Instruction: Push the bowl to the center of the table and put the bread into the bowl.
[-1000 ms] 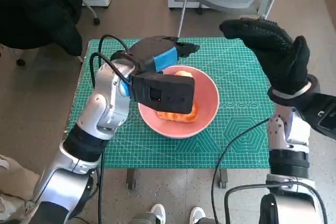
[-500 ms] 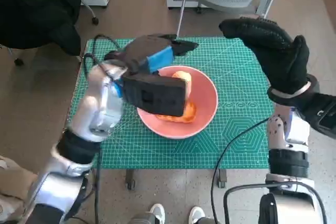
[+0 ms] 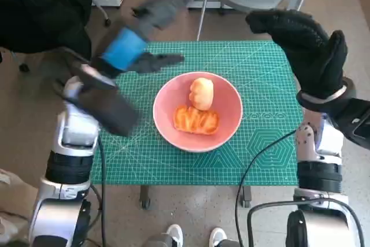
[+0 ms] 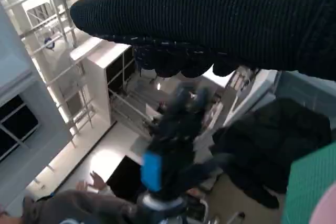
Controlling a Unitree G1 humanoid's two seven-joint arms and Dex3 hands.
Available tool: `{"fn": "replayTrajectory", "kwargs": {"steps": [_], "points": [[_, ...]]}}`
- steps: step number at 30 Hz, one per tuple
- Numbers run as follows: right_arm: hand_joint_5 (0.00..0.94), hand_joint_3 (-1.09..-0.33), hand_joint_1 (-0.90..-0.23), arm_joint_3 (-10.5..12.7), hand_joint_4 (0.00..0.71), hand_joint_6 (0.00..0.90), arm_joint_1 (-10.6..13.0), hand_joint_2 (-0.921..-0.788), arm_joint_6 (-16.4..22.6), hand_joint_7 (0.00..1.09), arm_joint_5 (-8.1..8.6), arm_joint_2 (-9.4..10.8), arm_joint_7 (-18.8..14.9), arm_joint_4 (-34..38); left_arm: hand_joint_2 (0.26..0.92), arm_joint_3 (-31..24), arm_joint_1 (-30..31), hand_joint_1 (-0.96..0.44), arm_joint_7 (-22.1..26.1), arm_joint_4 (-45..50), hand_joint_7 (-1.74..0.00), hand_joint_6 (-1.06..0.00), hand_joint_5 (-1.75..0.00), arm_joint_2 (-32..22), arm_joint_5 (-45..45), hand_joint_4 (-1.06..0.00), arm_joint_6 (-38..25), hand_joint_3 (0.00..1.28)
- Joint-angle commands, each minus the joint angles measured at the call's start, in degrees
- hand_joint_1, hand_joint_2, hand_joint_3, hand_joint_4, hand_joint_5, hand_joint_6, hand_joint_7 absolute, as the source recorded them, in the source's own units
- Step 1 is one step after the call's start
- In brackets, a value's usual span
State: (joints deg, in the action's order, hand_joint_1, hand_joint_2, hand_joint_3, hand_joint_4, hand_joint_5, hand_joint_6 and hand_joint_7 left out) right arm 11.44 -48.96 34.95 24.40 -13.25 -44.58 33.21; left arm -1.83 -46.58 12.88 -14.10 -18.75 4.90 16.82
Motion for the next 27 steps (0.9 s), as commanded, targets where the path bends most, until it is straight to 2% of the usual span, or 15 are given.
{"fn": "replayTrajectory", "kwargs": {"steps": [1,4,10,27], "points": [[0.0,-0.885,-0.726,0.1,0.268,0.338,-1.2,-0.921,0.9,0.0,-2.47,0.3,3.7,0.2,0.921,-5.5,2.3,-0.6,5.1,4.7,0.0,-0.28,0.0,5.4,-18.7,-0.18,-5.9,0.44],[0.0,-0.89,-0.72,-0.2,0.264,0.331,-1.7,-0.921,1.4,0.0,-3.54,0.7,5.5,0.2,0.921,-6.8,2.7,-0.61,6.4,5.7,0.0,-0.25,0.0,6.3,-23.7,-0.14,-7.9,0.46],[0.0,-0.9,-0.708,-0.7,0.254,0.326,-2.2,-0.921,1.4,0.0,-4.57,1.0,7.3,-0.1,0.921,-7.6,3.8,-0.61,6.7,7.1,0.0,-0.22,0.0,6.5,-26.0,-0.11,-9.0,0.47],[0.0,-0.902,-0.697,-1.1,0.207,0.306,-4.4,-0.921,2.1,0.0,-4.94,0.6,7.4,1.8,0.921,-7.9,6.8,-0.63,7.2,9.0,0.0,-0.21,0.0,7.8,-26.6,-0.1,-8.6,0.49]]}}
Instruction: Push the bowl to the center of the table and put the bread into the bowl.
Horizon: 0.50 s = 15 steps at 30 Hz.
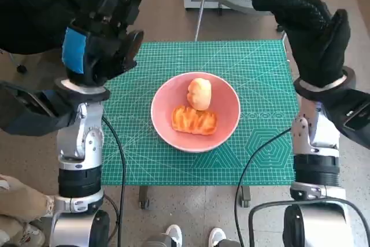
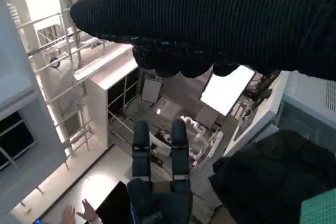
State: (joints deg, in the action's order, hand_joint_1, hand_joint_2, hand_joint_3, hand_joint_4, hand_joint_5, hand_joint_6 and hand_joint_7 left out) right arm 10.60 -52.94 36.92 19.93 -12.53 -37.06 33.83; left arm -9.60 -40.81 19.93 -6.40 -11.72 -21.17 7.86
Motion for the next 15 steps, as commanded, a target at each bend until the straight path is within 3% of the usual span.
{"fn": "replayTrajectory", "kwargs": {"steps": [1,15], "points": [[0.0,-0.902,-0.696,-0.2,0.205,0.305,-0.5,-0.921,0.2,0.0,-0.46,-0.1,-0.2,1.3,0.921,-0.1,1.2,-0.63,0.3,1.4,0.0,-0.21,0.0,0.9,-0.6,-0.1,0.4,0.49],[0.0,-0.903,-0.685,-0.3,0.199,0.299,-1.1,-0.921,0.7,0.0,-0.71,-0.4,0.1,1.4,0.921,0.3,2.3,-0.67,2.1,2.2,0.0,-0.21,0.0,1.8,-2.1,-0.1,0.1,0.48]]}}
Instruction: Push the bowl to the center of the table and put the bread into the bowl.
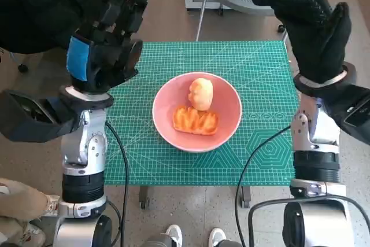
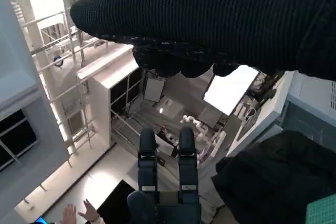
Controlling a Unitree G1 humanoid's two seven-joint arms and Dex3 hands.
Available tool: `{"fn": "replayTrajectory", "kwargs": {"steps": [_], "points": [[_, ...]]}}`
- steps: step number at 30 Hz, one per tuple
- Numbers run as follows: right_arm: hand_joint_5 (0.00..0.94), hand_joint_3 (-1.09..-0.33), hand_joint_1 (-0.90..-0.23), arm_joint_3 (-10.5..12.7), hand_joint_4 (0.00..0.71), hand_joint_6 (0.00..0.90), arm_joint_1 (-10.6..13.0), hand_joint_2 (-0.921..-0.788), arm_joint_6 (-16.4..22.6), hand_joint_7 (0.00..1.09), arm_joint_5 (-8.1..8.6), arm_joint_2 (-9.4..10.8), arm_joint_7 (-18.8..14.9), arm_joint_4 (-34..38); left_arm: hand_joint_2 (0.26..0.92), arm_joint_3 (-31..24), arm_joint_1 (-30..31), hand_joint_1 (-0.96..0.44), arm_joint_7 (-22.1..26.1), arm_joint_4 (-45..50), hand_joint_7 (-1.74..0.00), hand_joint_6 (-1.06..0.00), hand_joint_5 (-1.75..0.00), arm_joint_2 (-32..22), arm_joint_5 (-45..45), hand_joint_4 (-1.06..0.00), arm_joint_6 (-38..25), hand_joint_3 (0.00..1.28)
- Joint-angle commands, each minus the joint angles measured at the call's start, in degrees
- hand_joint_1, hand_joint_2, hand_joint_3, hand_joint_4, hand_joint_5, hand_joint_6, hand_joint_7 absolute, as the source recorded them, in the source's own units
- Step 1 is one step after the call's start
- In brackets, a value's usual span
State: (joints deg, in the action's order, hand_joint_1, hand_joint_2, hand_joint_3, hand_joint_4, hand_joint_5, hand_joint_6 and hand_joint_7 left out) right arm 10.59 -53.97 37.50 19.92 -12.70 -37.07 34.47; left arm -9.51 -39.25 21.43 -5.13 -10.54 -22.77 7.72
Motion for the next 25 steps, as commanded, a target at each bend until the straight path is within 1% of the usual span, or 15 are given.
{"fn": "replayTrajectory", "kwargs": {"steps": [1,11,17,25], "points": [[0.0,-0.903,-0.684,-0.3,0.199,0.298,-0.1,-0.921,0.2,0.0,-0.75,-0.2,0.1,0.9,0.921,0.2,0.7,-0.67,0.8,0.9,0.0,-0.21,0.0,0.7,-0.6,-0.1,0.4,0.48],[0.0,-0.905,-0.68,-0.3,0.198,0.298,-0.1,-0.921,0.4,0.0,-1.04,-0.3,0.5,1.3,0.921,0.7,0.8,-0.67,2.1,-0.3,0.0,-0.18,0.0,1.2,0.4,-0.1,1.9,0.47],[0.0,-0.905,-0.68,-0.2,0.197,0.297,0.0,-0.921,0.4,0.0,-0.91,-0.4,0.4,1.6,0.921,0.8,0.7,-0.67,2.5,-1.1,0.0,-0.17,0.0,1.2,1.2,-0.1,2.8,0.47],[0.0,-0.905,-0.679,-0.3,0.197,0.297,0.9,-0.921,0.1,0.0,-0.81,-0.3,0.7,0.5,0.921,1.2,1.4,-0.65,2.1,-0.8,0.0,-0.17,0.0,1.3,2.4,-0.1,3.8,0.47]]}}
